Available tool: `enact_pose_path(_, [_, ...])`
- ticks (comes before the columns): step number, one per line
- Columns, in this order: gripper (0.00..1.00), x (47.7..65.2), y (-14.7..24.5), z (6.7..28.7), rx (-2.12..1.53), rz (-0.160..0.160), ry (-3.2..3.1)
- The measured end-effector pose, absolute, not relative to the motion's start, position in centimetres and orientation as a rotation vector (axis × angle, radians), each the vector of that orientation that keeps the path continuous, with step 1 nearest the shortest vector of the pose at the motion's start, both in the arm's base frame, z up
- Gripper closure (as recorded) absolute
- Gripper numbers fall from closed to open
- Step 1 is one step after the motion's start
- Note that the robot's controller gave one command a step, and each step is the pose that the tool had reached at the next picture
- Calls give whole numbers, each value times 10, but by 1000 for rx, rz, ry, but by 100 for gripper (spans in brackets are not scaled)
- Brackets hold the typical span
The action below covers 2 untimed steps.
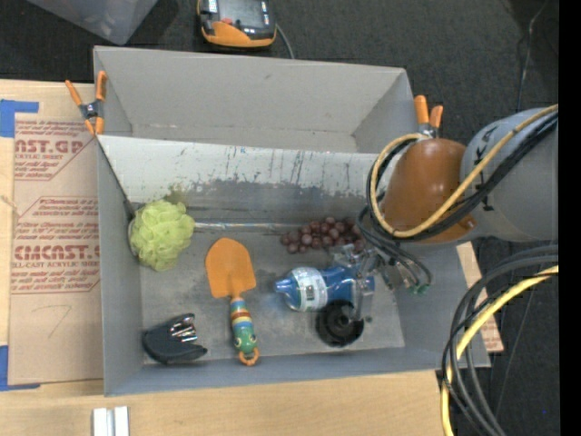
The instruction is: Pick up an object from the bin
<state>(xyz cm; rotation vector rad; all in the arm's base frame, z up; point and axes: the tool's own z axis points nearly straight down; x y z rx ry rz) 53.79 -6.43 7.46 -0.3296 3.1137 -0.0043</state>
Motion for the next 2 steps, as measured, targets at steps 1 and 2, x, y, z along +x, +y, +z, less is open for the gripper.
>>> enact_pose_path(1, [100,538,-64,75,-330,-4,3114])
enact_pose_path(2, [0,538,-64,75,-330,-4,3114])
